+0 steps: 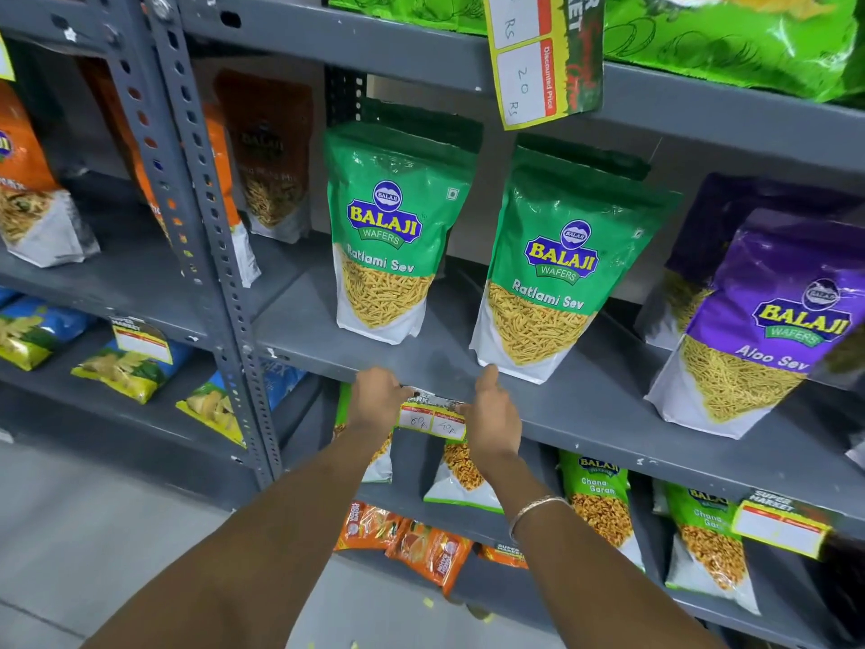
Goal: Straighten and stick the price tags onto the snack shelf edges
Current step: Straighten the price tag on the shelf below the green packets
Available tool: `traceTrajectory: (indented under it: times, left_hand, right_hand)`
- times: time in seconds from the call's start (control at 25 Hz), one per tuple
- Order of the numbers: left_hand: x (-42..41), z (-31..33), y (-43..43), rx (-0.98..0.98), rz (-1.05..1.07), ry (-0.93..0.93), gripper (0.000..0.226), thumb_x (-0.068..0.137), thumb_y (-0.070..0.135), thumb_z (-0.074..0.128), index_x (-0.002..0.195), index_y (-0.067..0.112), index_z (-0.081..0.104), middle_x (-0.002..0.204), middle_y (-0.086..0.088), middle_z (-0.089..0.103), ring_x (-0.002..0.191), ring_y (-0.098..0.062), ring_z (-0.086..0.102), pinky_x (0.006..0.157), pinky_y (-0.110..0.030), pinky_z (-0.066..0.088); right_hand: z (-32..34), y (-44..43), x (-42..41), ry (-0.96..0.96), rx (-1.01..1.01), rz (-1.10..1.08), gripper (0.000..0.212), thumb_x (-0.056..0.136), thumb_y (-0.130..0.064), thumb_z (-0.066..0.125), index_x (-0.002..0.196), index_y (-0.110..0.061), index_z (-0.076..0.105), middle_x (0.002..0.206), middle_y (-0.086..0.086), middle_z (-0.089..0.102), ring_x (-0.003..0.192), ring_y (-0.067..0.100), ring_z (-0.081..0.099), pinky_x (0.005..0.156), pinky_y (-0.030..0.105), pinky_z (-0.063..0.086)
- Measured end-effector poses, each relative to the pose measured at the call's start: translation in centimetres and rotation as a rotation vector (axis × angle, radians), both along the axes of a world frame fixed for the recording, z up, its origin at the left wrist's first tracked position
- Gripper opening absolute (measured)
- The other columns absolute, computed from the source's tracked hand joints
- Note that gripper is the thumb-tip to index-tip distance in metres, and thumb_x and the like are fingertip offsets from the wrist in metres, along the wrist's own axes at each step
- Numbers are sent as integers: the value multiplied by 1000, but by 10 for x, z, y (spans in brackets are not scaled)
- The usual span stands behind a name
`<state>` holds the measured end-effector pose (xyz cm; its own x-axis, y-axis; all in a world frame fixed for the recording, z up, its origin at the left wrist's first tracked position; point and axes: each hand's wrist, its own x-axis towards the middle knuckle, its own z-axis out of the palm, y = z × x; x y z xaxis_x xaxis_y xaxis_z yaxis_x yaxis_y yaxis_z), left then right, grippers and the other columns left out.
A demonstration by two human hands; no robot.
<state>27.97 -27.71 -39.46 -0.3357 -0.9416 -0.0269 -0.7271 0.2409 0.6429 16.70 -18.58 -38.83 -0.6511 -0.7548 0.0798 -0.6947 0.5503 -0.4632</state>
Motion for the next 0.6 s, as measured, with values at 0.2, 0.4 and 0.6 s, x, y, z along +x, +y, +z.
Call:
traceTrajectory:
  times: [0.2,0.4,0.6]
  left_hand:
    - [-3,9,-6,18,-40,-112,55,79,26,73,46,12,31,68,-18,49,70,-36,56,60,-40,43]
    - [-6,12,-5,13,-67,-184,46,83,28,70,54,6,41,93,-26,68,89,-38,66,75,-43,54]
    - [-2,12,-13,10,-121,-216,50,87,21,66,51,11,33,79,-18,54,95,-39,66,80,-44,54]
  right_hand:
    - [4,-9,4,-10,85,12,52,80,-23,73,118,-8,41,118,14,60,115,32,54,86,42,51]
    - [11,-13,-4,6,179,80,53,80,-31,72,118,-6,44,122,15,58,118,32,53,91,42,48]
    - [17,-4,-28,-23,205,132,44,81,-19,72,114,-6,46,117,19,61,108,36,59,85,40,49]
